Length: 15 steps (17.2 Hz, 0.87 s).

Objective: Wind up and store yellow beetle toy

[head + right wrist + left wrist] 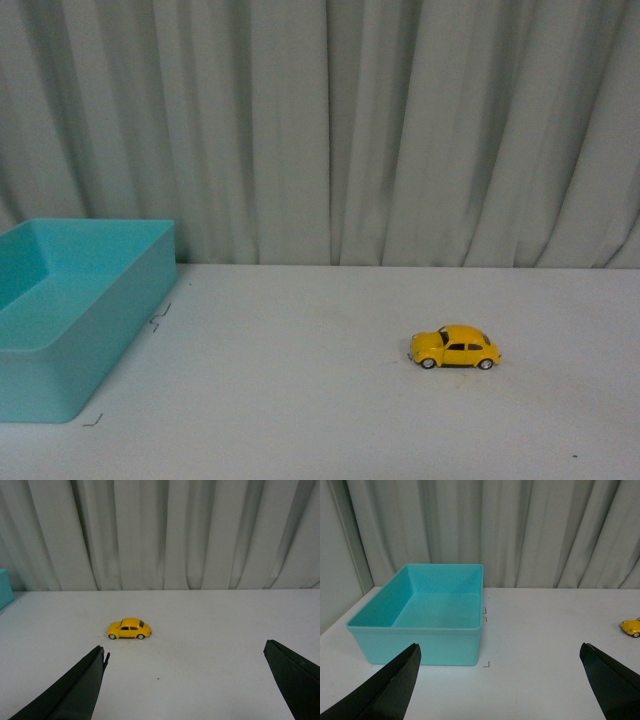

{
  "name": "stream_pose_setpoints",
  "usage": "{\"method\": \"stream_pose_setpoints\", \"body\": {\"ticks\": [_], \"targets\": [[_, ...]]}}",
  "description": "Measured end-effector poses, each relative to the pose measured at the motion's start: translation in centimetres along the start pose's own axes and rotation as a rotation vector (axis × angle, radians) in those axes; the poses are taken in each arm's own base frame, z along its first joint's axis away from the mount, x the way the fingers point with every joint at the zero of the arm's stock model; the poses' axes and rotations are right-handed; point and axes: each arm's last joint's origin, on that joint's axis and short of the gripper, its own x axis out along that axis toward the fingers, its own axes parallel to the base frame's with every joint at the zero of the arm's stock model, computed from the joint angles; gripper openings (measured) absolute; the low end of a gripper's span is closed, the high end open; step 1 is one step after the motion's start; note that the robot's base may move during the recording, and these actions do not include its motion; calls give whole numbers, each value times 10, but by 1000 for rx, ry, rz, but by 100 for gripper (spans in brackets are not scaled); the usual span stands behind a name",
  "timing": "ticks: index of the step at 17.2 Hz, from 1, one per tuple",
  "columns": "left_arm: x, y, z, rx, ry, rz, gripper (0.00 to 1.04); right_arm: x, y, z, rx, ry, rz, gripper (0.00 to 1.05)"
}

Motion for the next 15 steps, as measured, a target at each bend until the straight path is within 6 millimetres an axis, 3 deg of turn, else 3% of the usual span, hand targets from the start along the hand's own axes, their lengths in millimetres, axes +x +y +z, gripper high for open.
{"method": "stream_pose_setpoints", "body": {"ticks": [15], "targets": [[0,0,0,0,3,0,98,0,0,0,1,4,0,98]]}}
